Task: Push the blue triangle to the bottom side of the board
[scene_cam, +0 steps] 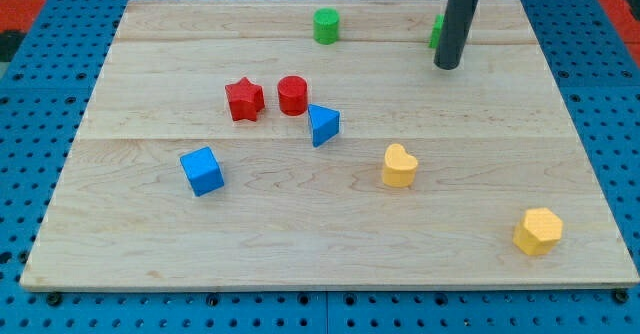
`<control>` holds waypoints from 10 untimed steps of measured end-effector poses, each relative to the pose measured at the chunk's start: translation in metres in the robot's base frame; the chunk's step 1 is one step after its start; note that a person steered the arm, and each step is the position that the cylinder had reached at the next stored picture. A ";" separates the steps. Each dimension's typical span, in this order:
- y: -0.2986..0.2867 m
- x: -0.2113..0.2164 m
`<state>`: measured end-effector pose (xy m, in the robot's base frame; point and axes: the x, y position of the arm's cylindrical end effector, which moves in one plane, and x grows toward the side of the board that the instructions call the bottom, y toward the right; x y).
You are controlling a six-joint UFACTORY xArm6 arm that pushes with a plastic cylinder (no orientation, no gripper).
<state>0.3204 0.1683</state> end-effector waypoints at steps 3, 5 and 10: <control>-0.176 0.014; -0.138 0.123; -0.160 0.155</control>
<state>0.4755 0.0079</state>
